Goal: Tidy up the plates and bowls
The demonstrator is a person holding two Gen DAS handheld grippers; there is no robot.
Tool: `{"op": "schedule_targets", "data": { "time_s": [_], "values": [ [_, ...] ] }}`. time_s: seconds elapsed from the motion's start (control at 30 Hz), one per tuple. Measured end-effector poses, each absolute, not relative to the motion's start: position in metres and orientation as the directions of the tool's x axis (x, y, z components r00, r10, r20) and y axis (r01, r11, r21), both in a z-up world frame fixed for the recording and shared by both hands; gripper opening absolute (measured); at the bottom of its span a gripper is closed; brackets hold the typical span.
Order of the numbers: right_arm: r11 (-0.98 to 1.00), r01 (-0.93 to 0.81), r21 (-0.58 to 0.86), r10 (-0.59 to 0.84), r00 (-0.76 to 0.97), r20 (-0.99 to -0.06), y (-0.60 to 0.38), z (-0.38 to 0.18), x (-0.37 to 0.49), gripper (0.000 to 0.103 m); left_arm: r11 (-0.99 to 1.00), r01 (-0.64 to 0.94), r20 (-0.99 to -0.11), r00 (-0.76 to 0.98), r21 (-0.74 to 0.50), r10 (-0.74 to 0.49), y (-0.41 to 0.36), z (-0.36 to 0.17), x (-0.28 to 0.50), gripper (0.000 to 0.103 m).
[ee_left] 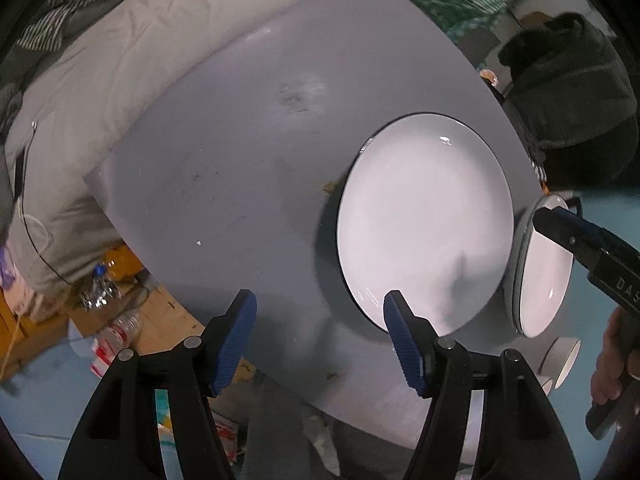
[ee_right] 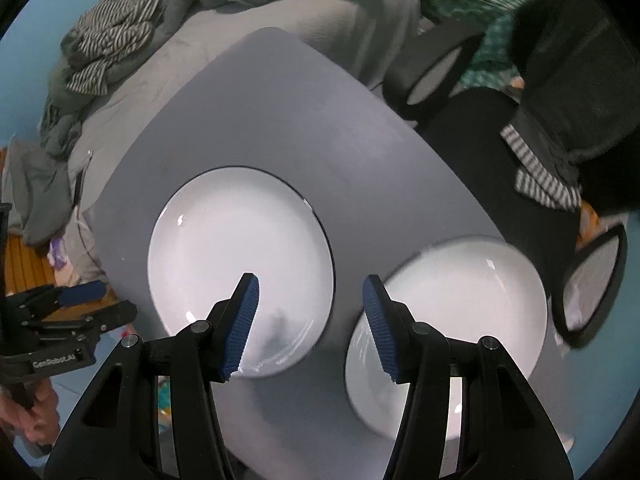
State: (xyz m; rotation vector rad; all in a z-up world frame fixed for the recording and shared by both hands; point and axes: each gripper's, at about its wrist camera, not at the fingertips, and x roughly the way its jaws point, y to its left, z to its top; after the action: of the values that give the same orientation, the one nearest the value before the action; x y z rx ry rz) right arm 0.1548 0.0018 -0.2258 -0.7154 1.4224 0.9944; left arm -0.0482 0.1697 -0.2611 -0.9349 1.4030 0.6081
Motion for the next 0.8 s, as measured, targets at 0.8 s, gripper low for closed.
{"op": "schedule_targets", "data": {
  "time_s": [0.8],
  "values": [
    [0.383, -0.877, 0.290, 0.077, -0.283, -0.956, 0.025, -0.277, 0.170, 0.054, 0.407, -0.885, -0.967, 0.154, -0.227, -0.205, 0.183, -0.295, -0.038, 0.067]
  ]
}}
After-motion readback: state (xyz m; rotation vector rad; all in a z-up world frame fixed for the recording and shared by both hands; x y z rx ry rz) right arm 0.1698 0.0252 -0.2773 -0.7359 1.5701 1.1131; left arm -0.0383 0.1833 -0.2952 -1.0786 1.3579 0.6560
